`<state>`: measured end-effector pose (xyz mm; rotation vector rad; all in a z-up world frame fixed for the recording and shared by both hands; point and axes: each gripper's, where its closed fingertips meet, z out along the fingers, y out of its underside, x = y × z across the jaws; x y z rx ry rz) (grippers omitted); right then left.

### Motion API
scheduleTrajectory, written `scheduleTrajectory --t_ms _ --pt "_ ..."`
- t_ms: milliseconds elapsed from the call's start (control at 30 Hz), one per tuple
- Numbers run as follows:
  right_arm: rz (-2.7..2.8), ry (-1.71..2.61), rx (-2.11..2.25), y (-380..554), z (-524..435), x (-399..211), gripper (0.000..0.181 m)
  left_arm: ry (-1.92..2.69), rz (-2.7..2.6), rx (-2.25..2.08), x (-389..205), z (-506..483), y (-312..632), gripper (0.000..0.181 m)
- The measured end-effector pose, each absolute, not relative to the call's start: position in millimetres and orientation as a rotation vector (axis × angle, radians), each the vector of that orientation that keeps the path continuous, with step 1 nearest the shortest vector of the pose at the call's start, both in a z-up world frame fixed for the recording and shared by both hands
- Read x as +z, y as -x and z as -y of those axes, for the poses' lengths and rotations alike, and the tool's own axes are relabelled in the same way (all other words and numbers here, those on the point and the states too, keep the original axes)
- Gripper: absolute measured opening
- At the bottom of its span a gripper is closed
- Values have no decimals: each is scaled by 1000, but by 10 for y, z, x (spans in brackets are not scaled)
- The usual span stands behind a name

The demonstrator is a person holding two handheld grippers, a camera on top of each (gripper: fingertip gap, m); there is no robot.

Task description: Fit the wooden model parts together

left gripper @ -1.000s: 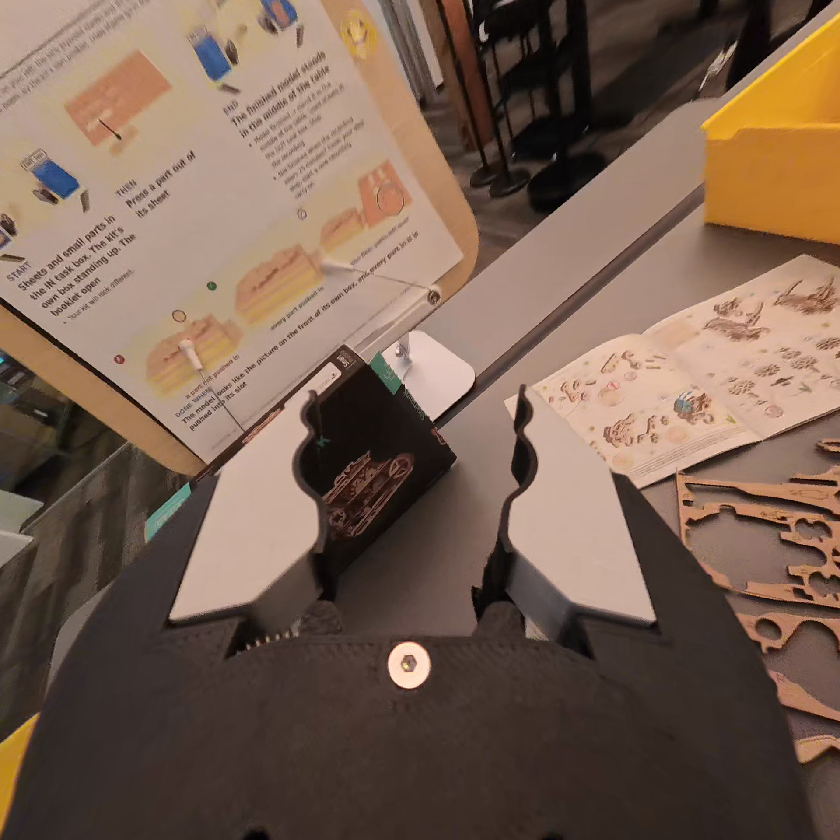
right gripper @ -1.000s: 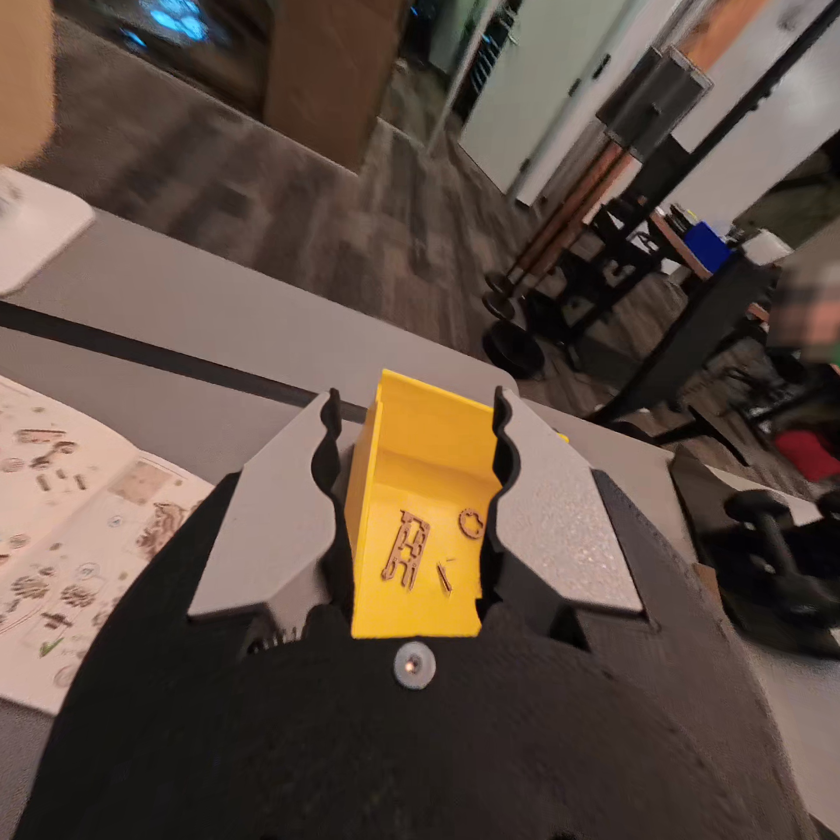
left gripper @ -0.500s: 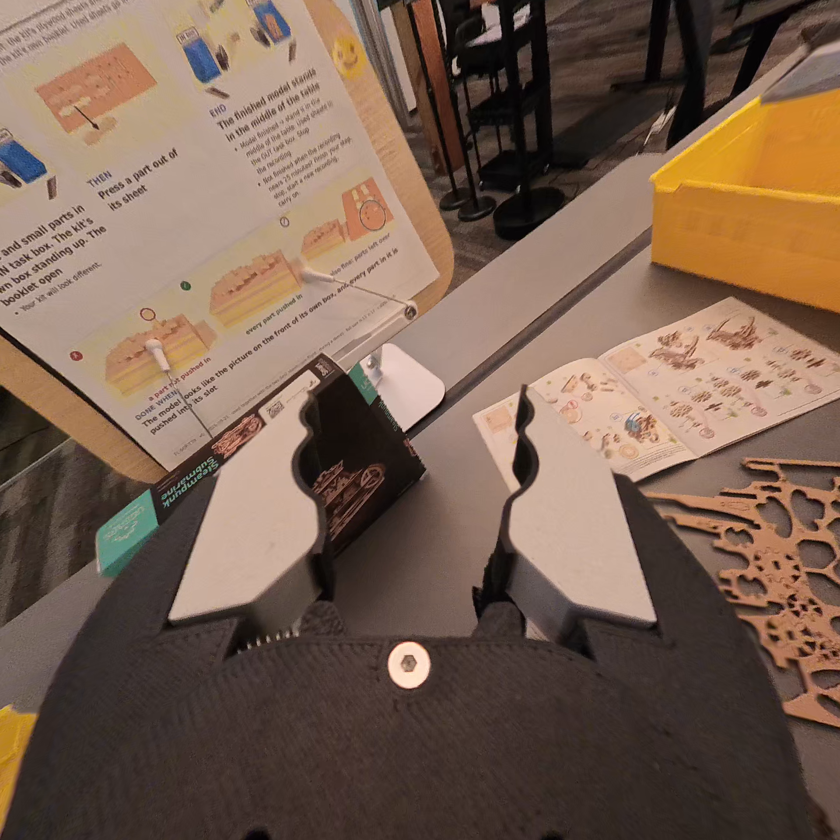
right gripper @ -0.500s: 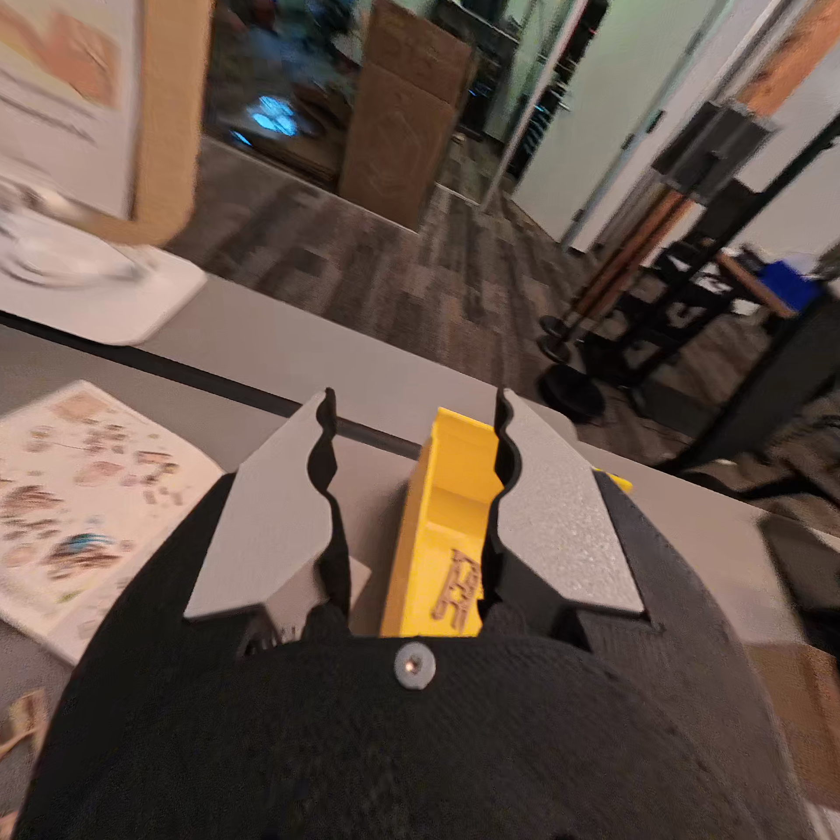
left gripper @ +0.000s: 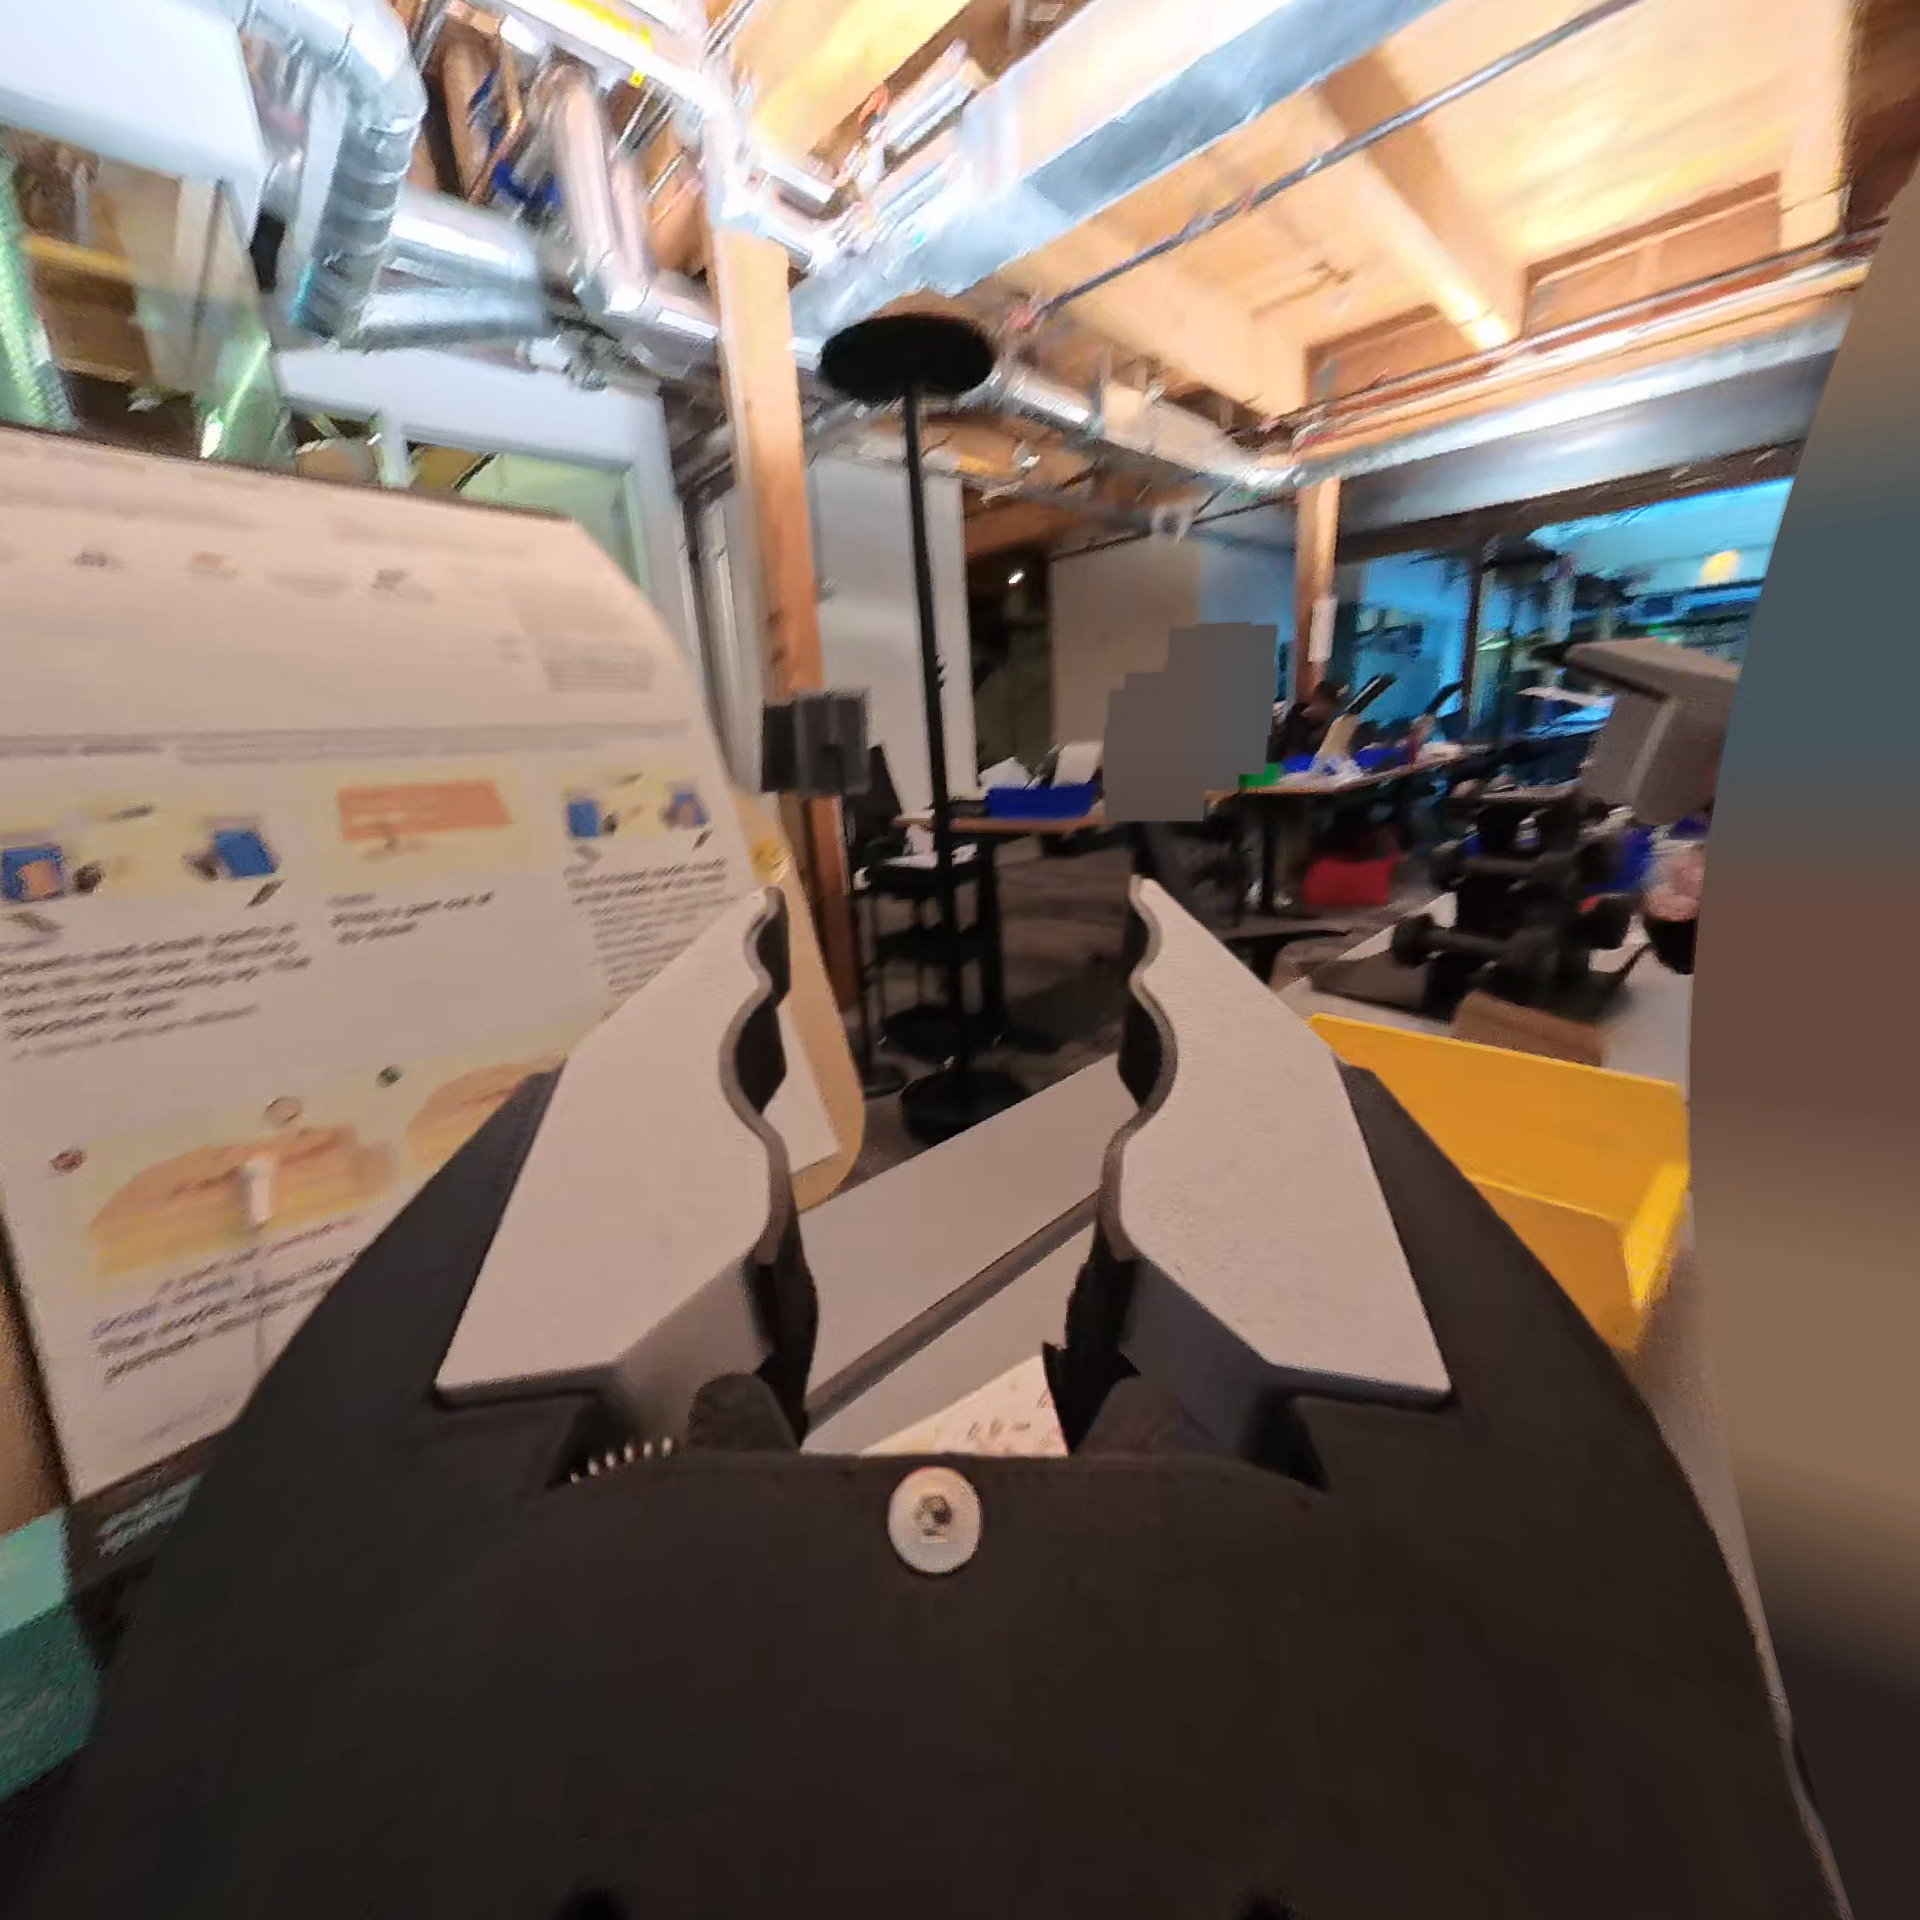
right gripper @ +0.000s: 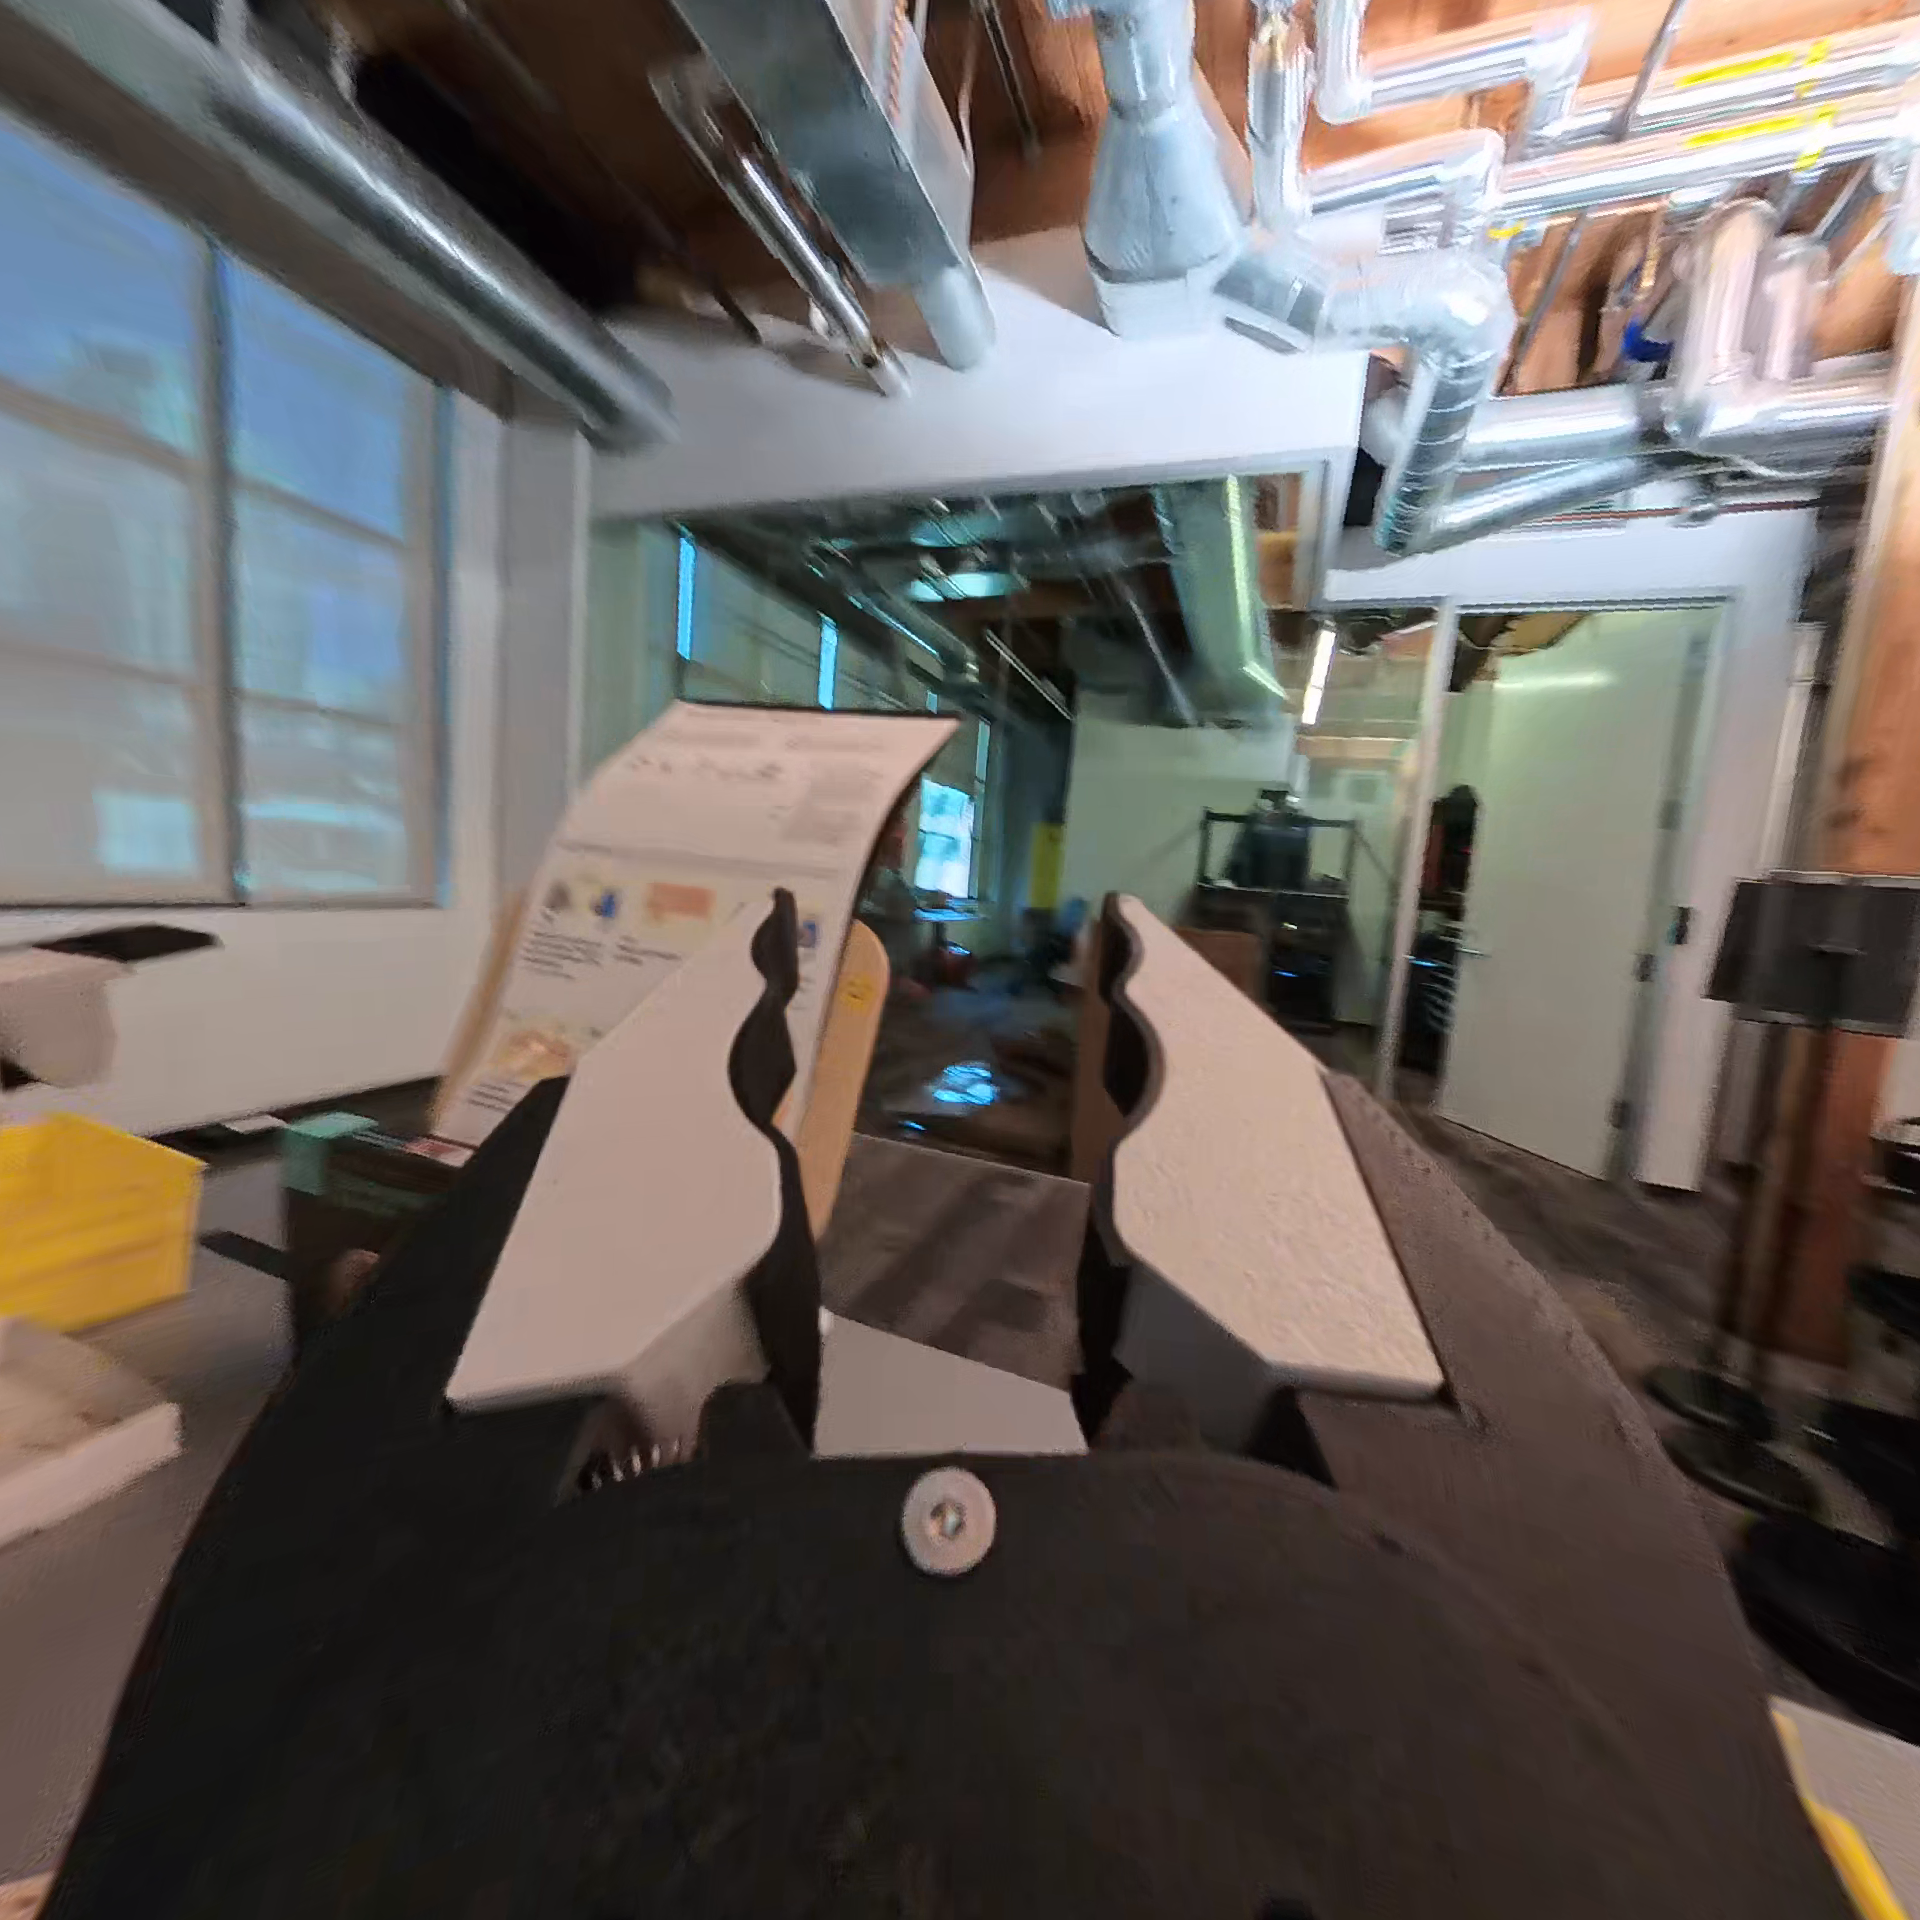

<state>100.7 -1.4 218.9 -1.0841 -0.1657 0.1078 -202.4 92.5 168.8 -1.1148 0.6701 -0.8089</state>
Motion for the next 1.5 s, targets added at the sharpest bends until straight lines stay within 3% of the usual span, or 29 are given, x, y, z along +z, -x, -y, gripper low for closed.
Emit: scheduleTrajectory --t_ms 267,367,500,1500 --pt "113 1129 287 -1076 -86 2086 47 983 -771 -769 1718 -669 1894 33" --pt "136 1163 321 -972 -129 2044 35 971 -830 -787 1660 -608 1832 15" --pt "190 1224 165 -879 -170 1984 23 992 -817 -788 1635 -650 1849 3" --pt "256 1191 276 -718 -168 1976 18 1106 -914 -932 1442 -622 1700 6"
